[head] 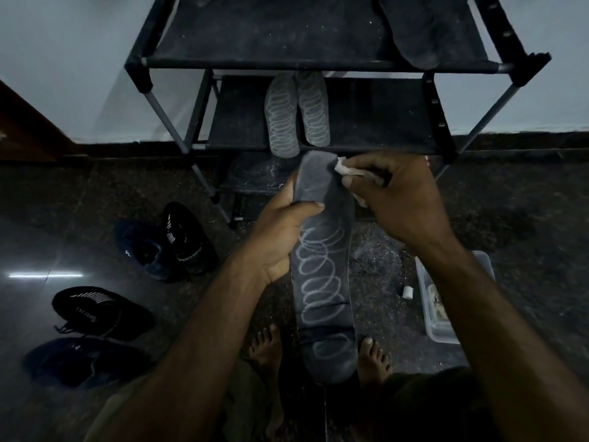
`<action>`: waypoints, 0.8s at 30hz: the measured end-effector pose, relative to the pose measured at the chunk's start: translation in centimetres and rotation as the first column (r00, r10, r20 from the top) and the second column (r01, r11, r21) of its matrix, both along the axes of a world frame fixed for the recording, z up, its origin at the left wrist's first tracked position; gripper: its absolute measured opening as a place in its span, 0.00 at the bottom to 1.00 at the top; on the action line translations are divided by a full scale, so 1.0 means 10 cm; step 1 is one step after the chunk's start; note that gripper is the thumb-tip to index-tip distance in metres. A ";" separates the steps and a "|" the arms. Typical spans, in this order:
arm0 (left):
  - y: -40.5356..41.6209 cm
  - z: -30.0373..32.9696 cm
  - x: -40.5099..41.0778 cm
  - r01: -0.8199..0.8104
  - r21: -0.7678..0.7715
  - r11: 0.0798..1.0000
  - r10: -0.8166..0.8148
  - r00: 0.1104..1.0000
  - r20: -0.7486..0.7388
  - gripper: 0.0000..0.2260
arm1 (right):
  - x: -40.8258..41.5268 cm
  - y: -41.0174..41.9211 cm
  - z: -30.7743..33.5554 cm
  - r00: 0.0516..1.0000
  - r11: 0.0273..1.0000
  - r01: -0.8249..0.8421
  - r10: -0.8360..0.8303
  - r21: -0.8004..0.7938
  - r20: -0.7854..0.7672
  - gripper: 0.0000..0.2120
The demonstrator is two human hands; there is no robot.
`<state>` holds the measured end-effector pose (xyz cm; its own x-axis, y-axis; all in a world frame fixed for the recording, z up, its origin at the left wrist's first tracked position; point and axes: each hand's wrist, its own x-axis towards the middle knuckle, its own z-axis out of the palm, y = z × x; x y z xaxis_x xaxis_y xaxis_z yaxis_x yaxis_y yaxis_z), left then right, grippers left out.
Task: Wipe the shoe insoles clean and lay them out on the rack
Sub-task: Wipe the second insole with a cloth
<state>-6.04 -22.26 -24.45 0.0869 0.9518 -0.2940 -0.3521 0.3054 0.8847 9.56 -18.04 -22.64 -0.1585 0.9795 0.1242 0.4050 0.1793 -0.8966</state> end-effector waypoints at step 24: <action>-0.10 0.04 0.13 0.077 -0.175 0.982 -0.008 0.932 0.363 0.20 | -0.01 0.01 0.00 0.949 0.967 0.256 -0.250 0.007 -0.193 0.04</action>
